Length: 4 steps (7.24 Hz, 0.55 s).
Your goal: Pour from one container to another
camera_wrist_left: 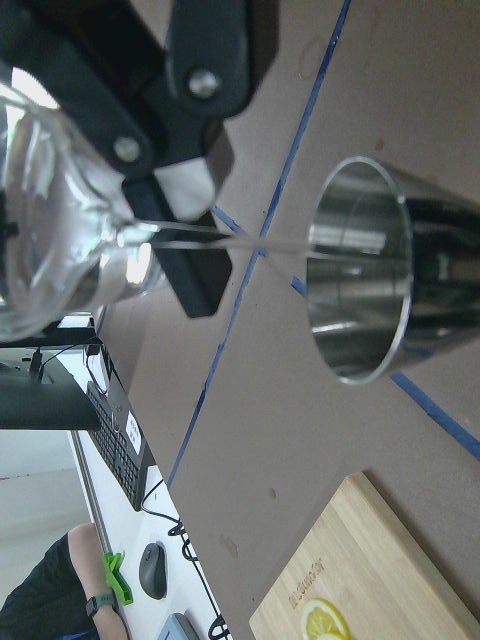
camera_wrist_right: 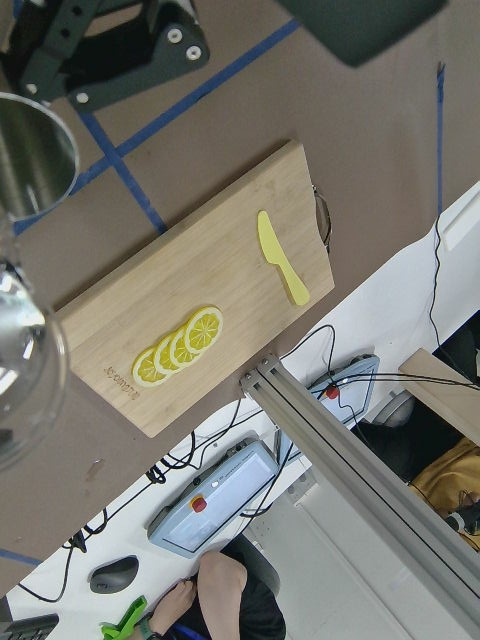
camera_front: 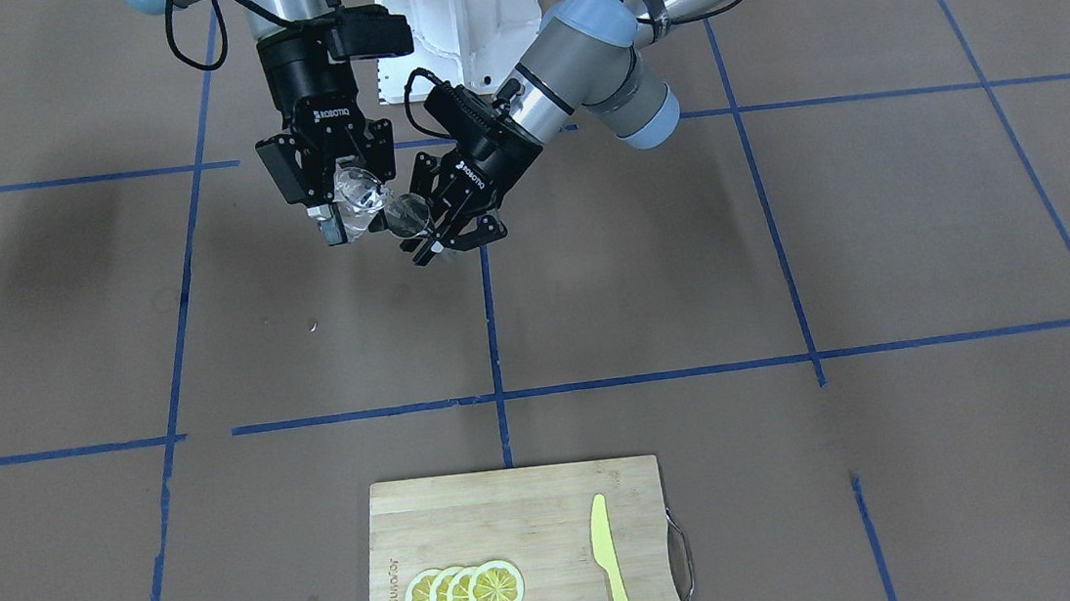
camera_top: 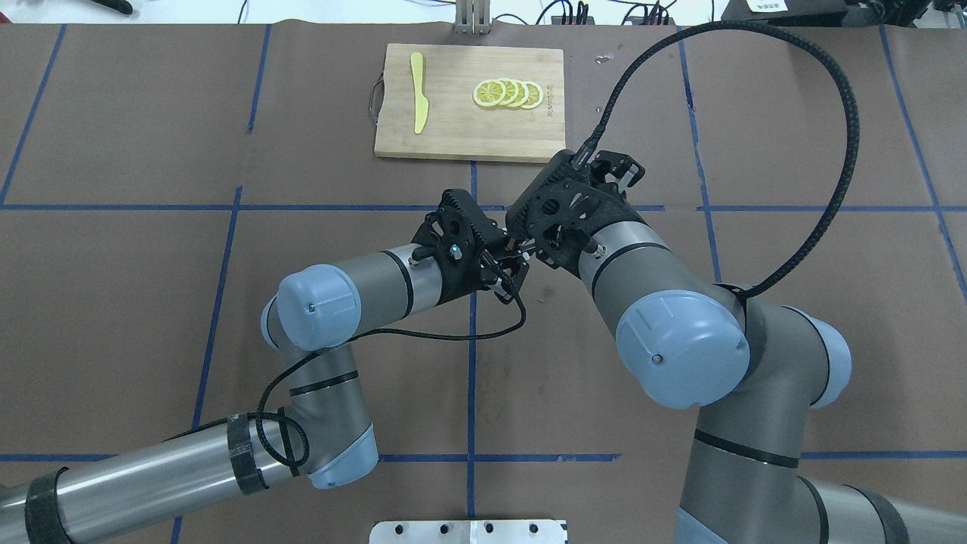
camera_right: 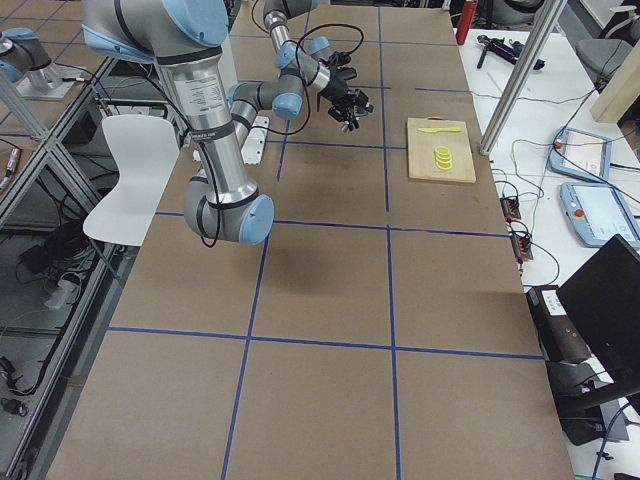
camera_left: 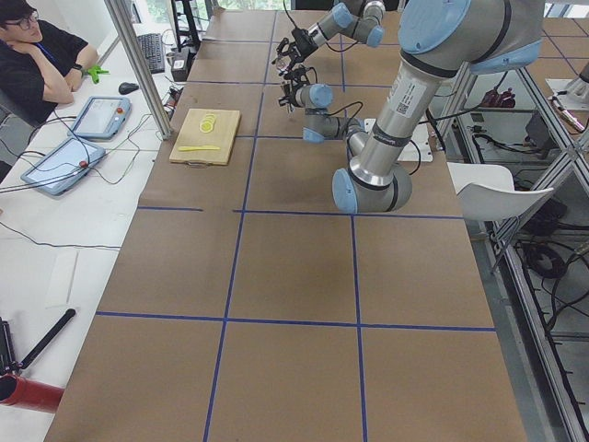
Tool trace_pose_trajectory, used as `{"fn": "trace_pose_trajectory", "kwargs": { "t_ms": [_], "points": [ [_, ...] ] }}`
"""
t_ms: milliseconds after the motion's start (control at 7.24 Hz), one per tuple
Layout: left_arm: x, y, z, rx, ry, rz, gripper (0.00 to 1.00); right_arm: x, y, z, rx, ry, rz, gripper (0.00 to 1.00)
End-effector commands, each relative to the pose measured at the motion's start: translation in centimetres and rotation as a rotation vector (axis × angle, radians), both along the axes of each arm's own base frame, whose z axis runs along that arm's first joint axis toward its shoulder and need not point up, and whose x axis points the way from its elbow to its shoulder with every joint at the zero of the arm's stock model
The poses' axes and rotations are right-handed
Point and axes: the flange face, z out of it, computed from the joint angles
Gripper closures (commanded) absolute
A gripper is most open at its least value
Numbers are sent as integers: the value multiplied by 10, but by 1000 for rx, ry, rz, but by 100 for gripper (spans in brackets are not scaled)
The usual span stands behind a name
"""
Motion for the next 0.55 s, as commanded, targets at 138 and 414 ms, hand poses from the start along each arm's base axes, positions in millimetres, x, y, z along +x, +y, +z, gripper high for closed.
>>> {"fn": "trace_pose_trajectory", "kwargs": {
  "t_ms": [138,414],
  "points": [
    [0,0,0,0,1,0,100,0,-2,-7,47,98,20,100],
    [0,0,0,0,1,0,100,-2,-1,-6,64,128,26,100]
  ]
}}
